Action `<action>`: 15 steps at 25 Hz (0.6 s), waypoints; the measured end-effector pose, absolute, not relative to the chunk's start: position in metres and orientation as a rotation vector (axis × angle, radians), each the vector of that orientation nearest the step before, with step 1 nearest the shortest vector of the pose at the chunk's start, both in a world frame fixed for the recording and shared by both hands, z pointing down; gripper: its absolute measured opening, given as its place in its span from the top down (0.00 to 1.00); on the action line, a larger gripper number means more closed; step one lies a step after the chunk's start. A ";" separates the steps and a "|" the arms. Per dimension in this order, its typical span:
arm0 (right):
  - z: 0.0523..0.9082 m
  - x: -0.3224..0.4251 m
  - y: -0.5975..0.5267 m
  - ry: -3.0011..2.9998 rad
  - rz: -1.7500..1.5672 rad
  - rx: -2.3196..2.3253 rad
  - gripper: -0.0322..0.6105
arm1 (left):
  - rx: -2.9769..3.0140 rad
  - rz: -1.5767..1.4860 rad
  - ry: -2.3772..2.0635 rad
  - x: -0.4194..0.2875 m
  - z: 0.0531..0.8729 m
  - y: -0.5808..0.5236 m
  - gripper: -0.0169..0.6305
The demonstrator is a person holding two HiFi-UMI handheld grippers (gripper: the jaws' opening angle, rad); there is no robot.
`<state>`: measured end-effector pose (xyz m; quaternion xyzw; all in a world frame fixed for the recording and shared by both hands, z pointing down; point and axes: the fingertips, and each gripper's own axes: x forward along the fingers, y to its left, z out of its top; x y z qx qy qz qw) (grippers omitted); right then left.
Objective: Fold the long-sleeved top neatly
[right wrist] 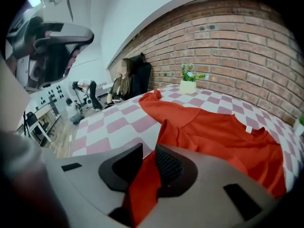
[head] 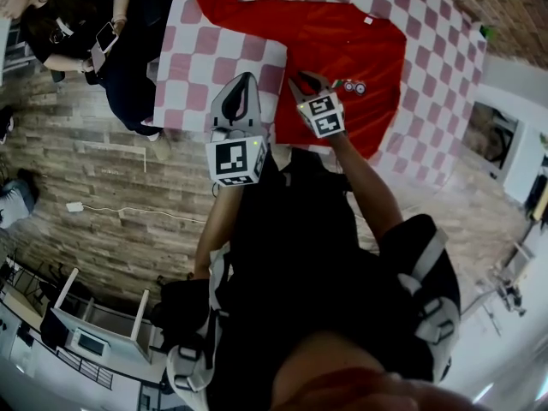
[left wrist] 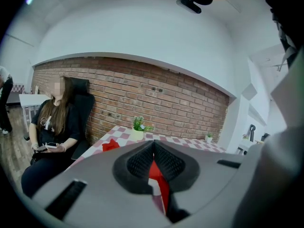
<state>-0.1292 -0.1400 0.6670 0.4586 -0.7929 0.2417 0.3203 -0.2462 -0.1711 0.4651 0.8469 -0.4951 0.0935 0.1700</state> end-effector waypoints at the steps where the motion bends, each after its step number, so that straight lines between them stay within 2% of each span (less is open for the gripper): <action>1: 0.661 -0.129 -0.141 -2.097 0.639 1.225 0.83 | 2.404 0.264 -1.413 -0.248 0.464 -0.172 0.96; 3: 0.650 -0.127 -0.146 -2.117 0.639 1.261 0.89 | 2.396 0.260 -1.425 -0.251 0.464 -0.174 0.96; 6: 0.638 -0.124 -0.152 -2.131 0.630 1.283 0.92 | 2.384 0.256 -1.437 -0.258 0.463 -0.182 0.96; 15: 0.588 -0.130 -0.185 -2.161 0.671 1.422 0.94 | 2.372 0.271 -1.424 -0.282 0.473 -0.230 0.96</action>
